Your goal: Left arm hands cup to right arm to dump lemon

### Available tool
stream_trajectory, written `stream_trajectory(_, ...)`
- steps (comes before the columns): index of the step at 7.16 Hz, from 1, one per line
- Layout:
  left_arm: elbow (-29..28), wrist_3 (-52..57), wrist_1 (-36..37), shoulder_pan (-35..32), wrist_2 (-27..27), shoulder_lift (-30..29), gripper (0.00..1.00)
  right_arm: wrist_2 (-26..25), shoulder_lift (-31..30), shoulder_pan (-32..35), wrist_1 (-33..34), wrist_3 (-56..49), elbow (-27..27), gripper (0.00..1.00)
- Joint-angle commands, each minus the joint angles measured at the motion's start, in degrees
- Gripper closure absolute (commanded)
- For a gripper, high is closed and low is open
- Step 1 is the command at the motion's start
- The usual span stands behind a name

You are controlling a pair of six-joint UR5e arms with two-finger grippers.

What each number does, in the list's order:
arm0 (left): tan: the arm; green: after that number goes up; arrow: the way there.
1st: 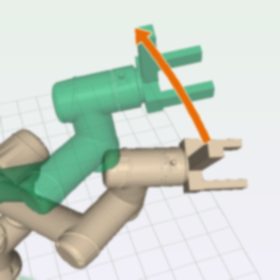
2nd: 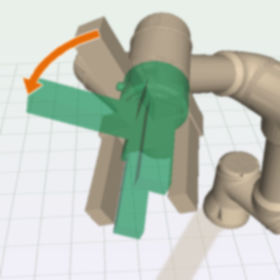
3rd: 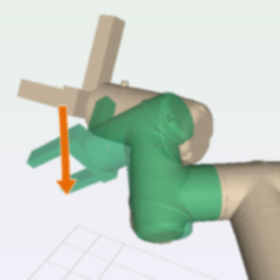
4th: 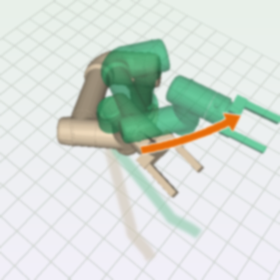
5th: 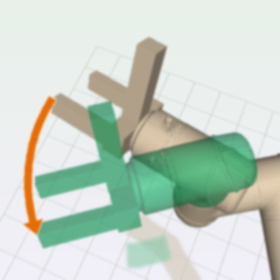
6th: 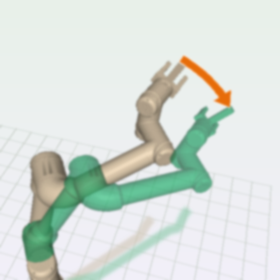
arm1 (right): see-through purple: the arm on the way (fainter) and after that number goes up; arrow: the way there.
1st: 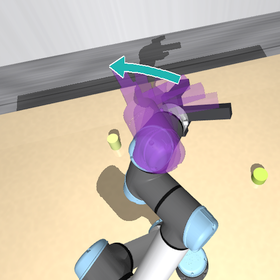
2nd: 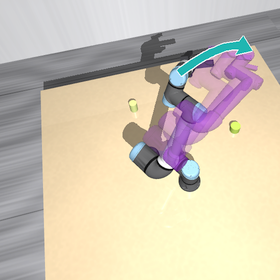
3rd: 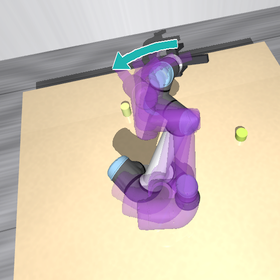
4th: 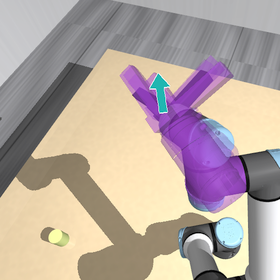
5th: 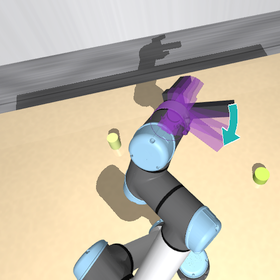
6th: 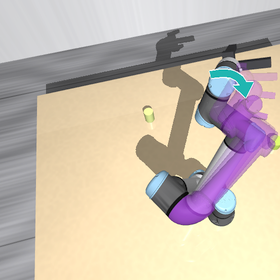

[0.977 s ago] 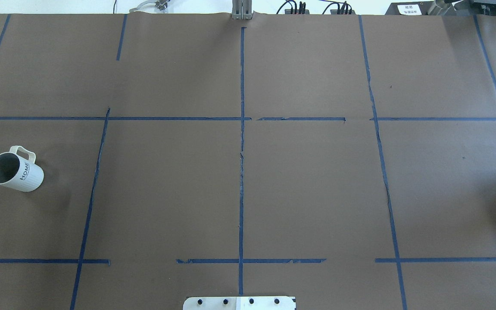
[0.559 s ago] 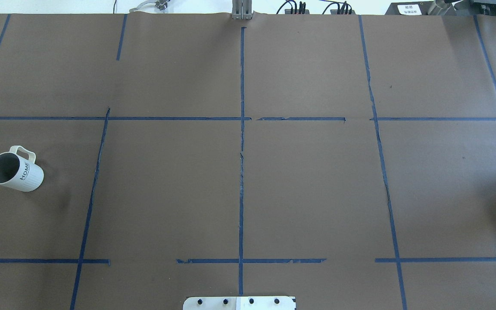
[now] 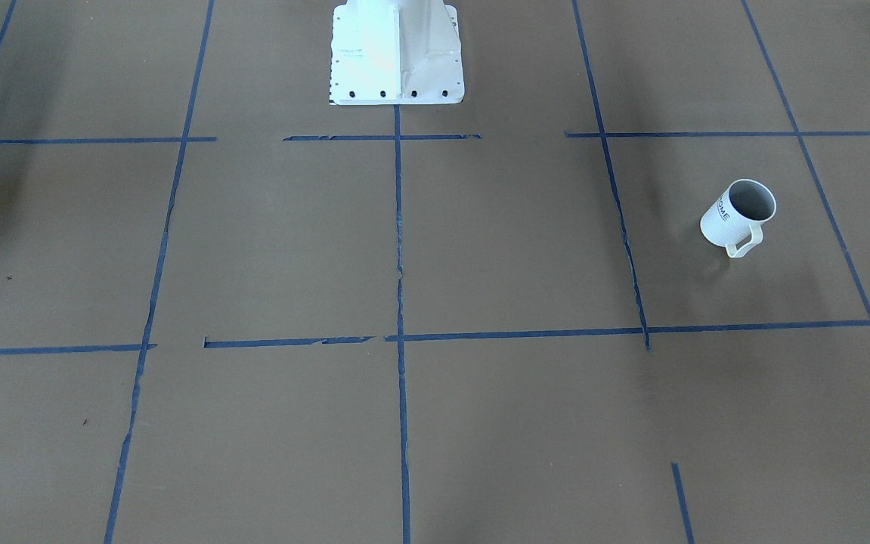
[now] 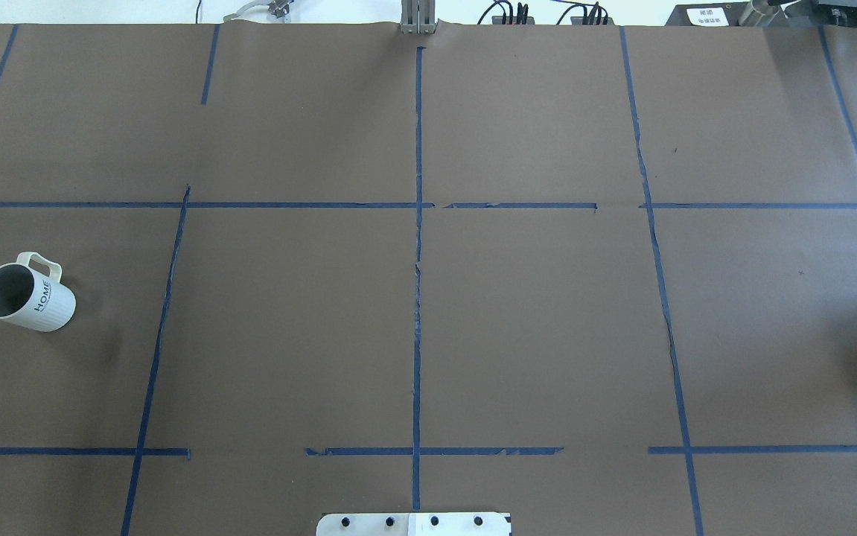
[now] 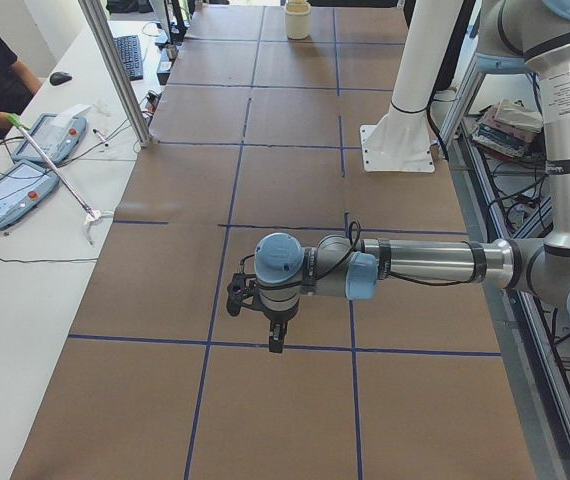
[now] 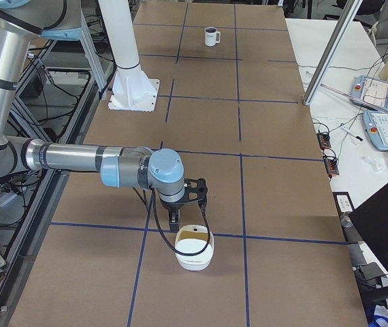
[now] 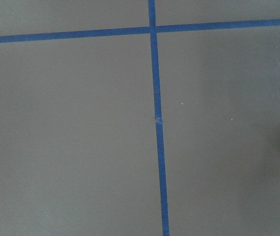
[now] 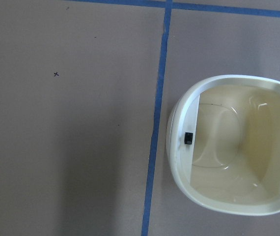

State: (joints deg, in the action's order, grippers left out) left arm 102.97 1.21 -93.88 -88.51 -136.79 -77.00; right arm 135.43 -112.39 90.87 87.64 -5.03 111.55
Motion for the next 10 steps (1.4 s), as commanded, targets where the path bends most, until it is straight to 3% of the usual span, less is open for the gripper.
stream_trajectory(1,-0.1,-0.2,-1.3,0.0,-6.0,0.1,0.00,0.4,0.1,-0.1,0.0,0.3,0.1,0.00)
stream_trajectory(3,-0.1,-0.2,-1.3,0.1,-7.4,0.1,0.00,1.9,0.2,-0.1,-0.1,0.3,0.2,0.00)
stream_trajectory(4,0.2,0.0,-1.7,2.4,-7.6,0.0,0.00,2.2,0.2,-0.1,-0.1,0.3,0.2,0.00)
stream_trajectory(5,-0.1,-0.3,-5.3,8.9,-7.5,-0.4,0.00,2.6,0.2,-0.1,-0.2,0.3,0.4,0.00)
stream_trajectory(8,-1.6,-25.6,-23.7,17.5,-5.3,-1.1,0.00,4.0,0.0,-0.1,-5.5,0.4,0.0,0.00)
stream_trajectory(10,-1.8,-35.1,-24.8,23.4,3.2,-3.1,0.00,4.2,-0.2,-0.1,-5.8,-0.1,0.0,0.00)
